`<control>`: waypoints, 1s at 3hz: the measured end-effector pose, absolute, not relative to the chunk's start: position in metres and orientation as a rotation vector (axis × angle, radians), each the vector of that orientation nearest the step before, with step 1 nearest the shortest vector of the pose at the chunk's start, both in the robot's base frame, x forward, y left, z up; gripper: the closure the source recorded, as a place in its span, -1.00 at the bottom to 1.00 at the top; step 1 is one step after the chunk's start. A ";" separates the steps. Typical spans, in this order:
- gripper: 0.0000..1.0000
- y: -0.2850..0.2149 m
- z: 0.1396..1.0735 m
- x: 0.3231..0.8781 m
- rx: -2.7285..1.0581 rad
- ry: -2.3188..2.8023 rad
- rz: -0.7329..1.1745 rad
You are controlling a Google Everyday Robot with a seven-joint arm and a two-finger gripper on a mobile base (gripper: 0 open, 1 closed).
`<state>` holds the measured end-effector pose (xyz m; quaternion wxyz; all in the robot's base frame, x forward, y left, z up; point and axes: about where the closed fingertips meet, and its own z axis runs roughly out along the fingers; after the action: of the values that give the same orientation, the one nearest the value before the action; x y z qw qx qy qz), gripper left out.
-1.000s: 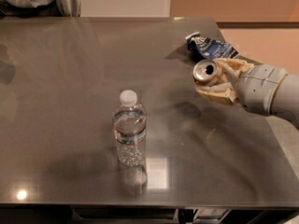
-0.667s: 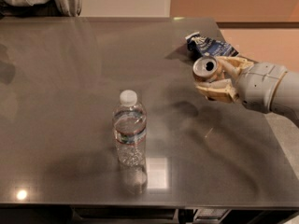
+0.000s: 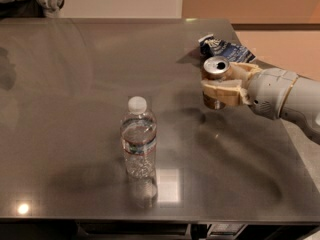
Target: Place orange can upright
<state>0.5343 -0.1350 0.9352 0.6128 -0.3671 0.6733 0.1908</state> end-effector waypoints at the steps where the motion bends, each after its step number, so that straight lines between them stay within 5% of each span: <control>1: 1.00 -0.136 0.924 0.539 -0.758 1.608 0.504; 2: 1.00 -0.138 0.915 0.542 -0.693 1.640 0.547; 3: 0.65 -0.141 0.907 0.544 -0.634 1.667 0.570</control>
Offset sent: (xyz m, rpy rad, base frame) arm 0.0123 -0.0124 -0.0372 0.1887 0.1889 -0.0928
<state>0.5443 -0.1406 0.9073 0.5929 -0.2725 0.7170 0.2453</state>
